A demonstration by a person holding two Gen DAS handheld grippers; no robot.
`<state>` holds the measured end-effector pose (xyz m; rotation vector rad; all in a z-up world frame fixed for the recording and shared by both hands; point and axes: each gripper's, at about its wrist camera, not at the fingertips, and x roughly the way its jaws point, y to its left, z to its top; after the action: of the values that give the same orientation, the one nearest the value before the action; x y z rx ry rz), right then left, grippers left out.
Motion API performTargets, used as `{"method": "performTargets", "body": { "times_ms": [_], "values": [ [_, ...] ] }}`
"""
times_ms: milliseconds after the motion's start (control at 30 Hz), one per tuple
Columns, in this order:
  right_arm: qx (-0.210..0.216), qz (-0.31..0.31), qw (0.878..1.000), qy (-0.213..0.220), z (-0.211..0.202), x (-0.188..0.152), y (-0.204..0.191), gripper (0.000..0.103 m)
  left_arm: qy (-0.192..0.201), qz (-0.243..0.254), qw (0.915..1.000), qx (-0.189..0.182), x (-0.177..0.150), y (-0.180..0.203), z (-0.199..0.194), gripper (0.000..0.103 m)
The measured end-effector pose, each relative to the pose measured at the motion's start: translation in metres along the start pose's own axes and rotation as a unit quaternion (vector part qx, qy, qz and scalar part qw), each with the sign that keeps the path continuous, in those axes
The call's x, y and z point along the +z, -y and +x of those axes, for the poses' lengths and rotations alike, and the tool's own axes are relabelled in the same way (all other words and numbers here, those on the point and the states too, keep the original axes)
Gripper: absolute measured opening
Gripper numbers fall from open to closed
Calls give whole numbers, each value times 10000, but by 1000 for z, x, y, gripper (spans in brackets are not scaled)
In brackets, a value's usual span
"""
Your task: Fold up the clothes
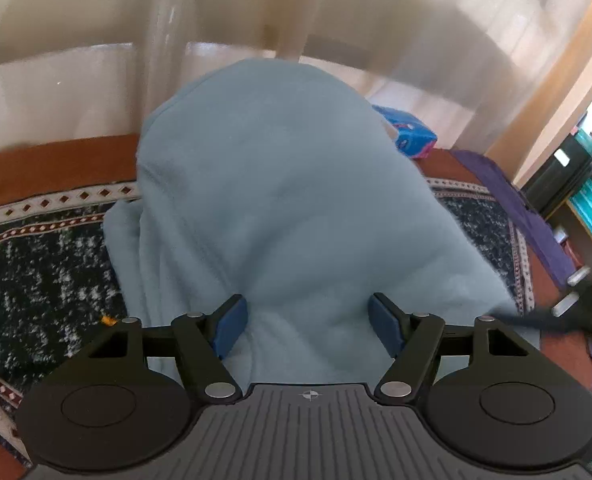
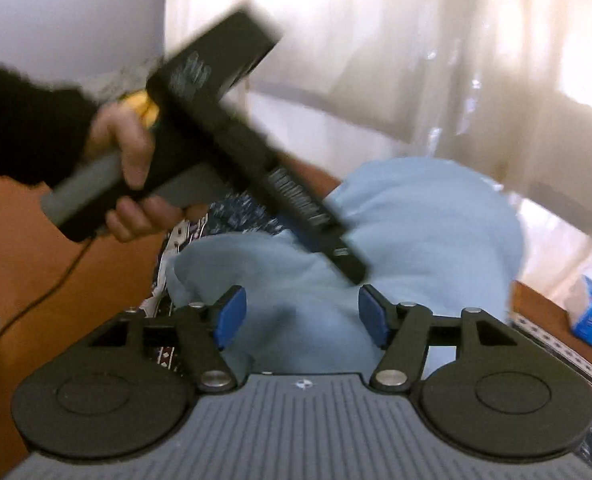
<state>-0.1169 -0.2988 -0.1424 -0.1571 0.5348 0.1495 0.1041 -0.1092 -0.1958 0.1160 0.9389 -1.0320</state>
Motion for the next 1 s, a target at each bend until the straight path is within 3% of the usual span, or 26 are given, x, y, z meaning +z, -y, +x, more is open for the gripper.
{"method": "performTargets", "body": {
  "times_ms": [100, 233, 367, 500, 633, 833, 900, 1000],
  "values": [
    [-478, 354, 9974, 401, -25, 18, 30, 64, 10, -35, 10000, 26, -2, -1, 0, 77],
    [-813, 1014, 9902, 518, 9, 52, 91, 64, 24, -82, 9999, 62, -5, -3, 1, 80],
    [-729, 986, 9923, 190, 81, 65, 126, 58, 38, -129, 9999, 97, -9, -5, 1, 80],
    [-764, 804, 9938, -80, 130, 60, 124, 67, 57, -253, 9996, 67, -12, -9, 7, 80],
    [-759, 741, 9923, -642, 155, 50, 129, 67, 141, -221, 9996, 103, -13, -7, 15, 86],
    [-602, 796, 9919, -789, 159, 46, 134, 68, 181, -424, 9988, 163, -9, -3, 4, 87],
    [-447, 1028, 9914, -670, 150, 58, 143, 67, 366, -482, 9979, 217, 2, 0, -16, 81],
    [-447, 1321, 9900, -228, 128, 82, 159, 67, 1093, -586, 9923, 85, 30, 0, -49, 84]
  ]
}}
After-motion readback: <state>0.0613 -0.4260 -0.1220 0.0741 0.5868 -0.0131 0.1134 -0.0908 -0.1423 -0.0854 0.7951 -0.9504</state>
